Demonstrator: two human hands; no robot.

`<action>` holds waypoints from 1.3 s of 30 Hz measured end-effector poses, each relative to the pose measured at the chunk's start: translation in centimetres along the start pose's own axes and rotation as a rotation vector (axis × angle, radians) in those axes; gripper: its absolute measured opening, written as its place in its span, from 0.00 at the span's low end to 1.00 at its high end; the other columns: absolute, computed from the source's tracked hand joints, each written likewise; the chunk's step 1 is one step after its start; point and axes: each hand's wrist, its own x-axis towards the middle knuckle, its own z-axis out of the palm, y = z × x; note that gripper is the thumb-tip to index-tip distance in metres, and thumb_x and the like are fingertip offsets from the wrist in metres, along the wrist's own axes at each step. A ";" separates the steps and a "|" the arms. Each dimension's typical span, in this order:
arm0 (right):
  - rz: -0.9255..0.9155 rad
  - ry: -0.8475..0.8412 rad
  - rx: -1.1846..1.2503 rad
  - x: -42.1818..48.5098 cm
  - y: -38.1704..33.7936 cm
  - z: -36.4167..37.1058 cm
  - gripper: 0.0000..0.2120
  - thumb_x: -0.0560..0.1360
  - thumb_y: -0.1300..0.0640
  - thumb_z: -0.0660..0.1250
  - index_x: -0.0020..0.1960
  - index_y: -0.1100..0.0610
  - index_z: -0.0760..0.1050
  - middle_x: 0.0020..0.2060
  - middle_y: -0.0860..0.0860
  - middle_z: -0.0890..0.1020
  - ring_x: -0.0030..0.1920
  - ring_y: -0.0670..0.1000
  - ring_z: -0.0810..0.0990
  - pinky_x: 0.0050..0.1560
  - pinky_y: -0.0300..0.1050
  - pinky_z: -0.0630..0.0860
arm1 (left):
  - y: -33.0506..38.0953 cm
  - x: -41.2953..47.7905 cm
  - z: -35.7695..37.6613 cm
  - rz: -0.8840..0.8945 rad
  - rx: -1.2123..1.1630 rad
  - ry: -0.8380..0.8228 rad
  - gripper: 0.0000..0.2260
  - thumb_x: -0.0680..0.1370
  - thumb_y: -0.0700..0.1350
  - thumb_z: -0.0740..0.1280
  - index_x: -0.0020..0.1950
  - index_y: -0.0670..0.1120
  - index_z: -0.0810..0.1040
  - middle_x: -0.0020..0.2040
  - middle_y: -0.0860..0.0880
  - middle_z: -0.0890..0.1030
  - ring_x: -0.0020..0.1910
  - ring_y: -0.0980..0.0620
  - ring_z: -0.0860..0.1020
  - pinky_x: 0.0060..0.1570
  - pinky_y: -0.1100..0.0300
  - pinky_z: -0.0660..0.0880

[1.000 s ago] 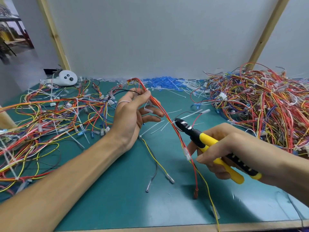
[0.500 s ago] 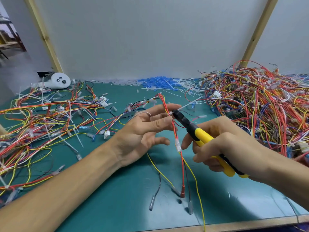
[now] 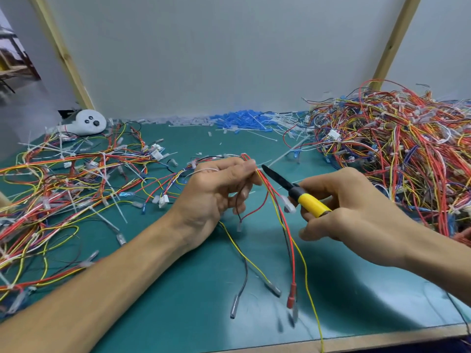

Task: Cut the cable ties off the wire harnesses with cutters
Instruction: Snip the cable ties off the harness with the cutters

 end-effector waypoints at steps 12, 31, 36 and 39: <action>-0.165 0.033 -0.108 0.0 0.5 0.5 0.15 0.62 0.52 0.73 0.49 0.51 0.81 0.34 0.58 0.77 0.34 0.61 0.71 0.34 0.62 0.73 | -0.7 -0.4 1.1 0.062 -0.078 -0.031 0.08 0.77 0.42 0.68 0.40 0.42 0.82 0.32 0.45 0.76 0.29 0.48 0.69 0.26 0.61 0.71; -0.553 -0.031 -0.475 2.5 2.8 0.8 0.20 0.68 0.67 0.65 0.60 0.60 0.71 0.49 0.49 0.71 0.48 0.51 0.72 0.50 0.48 0.74 | -0.5 -1.0 1.3 0.075 -0.071 -0.082 0.06 0.77 0.37 0.66 0.41 0.39 0.80 0.33 0.42 0.78 0.30 0.49 0.76 0.31 0.60 0.75; -0.567 0.027 -0.514 2.6 2.5 1.0 0.14 0.67 0.63 0.61 0.53 0.60 0.69 0.48 0.50 0.71 0.46 0.54 0.69 0.48 0.52 0.73 | -0.8 -0.8 1.4 0.137 0.009 -0.053 0.06 0.76 0.39 0.67 0.42 0.37 0.77 0.32 0.44 0.77 0.28 0.52 0.74 0.30 0.60 0.75; -0.577 0.068 -0.541 2.7 2.6 1.3 0.12 0.67 0.63 0.61 0.50 0.59 0.67 0.45 0.50 0.69 0.44 0.55 0.66 0.44 0.50 0.68 | -0.8 -0.7 1.4 0.150 0.020 -0.047 0.05 0.75 0.39 0.67 0.42 0.37 0.77 0.32 0.45 0.78 0.28 0.53 0.74 0.31 0.61 0.75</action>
